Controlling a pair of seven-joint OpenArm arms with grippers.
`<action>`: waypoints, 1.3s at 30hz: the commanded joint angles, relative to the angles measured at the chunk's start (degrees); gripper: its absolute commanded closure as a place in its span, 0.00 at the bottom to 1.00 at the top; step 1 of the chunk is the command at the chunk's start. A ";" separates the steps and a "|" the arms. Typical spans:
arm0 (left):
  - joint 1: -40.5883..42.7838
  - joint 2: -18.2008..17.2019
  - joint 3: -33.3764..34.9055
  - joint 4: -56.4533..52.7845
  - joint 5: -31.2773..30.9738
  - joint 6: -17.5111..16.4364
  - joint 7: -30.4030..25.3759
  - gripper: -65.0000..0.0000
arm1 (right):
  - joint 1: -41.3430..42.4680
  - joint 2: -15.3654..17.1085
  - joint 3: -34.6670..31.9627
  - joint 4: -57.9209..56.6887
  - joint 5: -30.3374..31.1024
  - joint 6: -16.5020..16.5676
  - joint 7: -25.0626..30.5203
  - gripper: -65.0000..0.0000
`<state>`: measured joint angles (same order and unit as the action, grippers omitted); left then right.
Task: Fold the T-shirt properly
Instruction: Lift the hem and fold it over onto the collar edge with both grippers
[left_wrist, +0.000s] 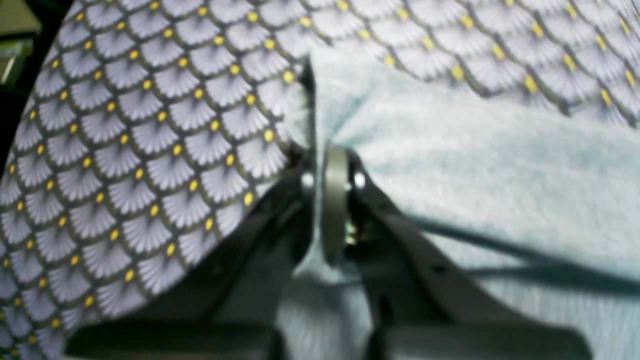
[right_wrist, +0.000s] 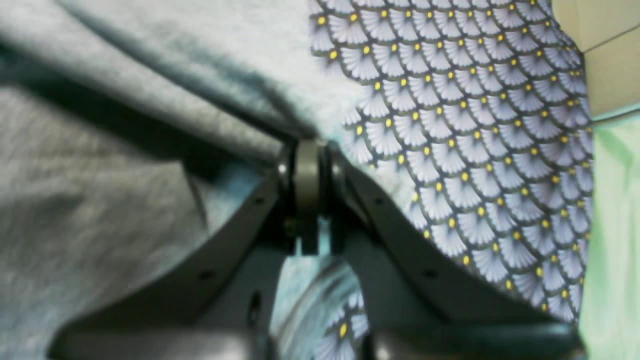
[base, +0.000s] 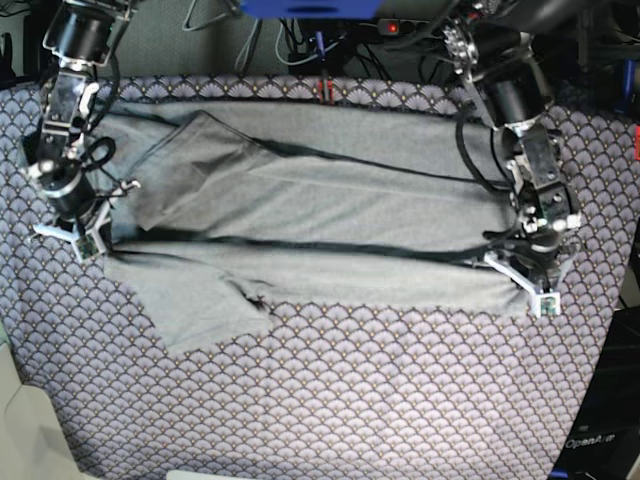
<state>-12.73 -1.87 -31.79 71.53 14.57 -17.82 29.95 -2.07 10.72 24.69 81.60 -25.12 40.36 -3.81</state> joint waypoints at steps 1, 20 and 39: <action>-0.67 -0.29 0.10 2.36 -0.46 -0.68 -0.37 1.00 | -0.44 0.58 0.32 2.40 0.73 -0.36 1.31 1.00; 6.09 0.86 -6.67 15.64 -0.11 -11.49 7.63 1.00 | -6.86 -3.03 10.96 11.36 0.82 -0.36 1.40 1.00; 11.72 0.68 -6.85 15.46 -0.28 -11.85 7.01 1.00 | -17.49 -11.20 18.61 10.92 0.73 -0.36 19.33 1.00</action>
<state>-0.08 -0.47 -38.54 85.93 14.33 -30.20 38.26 -19.73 -1.13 42.74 91.55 -25.30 40.73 13.87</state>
